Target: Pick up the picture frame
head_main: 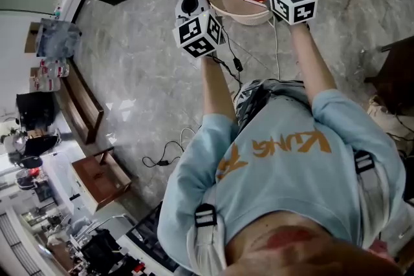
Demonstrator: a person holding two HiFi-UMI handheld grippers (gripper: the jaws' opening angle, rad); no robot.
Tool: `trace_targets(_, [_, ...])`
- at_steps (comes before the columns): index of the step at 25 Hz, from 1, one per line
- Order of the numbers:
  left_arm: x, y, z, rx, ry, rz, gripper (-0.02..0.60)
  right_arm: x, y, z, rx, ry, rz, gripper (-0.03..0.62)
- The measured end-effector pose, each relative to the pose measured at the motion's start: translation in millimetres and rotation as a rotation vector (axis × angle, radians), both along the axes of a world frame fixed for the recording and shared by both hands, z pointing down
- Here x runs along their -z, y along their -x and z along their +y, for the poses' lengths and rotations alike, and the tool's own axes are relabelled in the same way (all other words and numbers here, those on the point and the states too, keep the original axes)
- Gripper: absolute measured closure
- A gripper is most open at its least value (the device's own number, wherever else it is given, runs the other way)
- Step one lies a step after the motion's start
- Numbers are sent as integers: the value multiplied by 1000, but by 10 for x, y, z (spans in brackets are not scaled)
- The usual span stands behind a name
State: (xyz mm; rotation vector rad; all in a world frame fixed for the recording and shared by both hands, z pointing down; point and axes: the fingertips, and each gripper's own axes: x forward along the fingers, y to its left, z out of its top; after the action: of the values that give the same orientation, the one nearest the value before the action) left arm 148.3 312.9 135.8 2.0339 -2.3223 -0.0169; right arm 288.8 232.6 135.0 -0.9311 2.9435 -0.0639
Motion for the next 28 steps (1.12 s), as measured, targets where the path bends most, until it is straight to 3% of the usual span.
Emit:
trace_targets(8, [19, 84, -12, 15, 17, -41, 565, 57, -4, -82, 16, 34, -55, 595])
trace_targets(15, [107, 104, -43, 12, 12, -51, 565, 203, 88, -29, 69, -5, -42, 595])
trace_targets(23, [-43, 363, -221, 18, 9, -33, 565, 158, 186, -224, 41, -44, 3, 595])
trace_targets(28, [-113, 736, -562, 98, -10, -16, 565, 203, 360, -544, 26, -96, 18, 595])
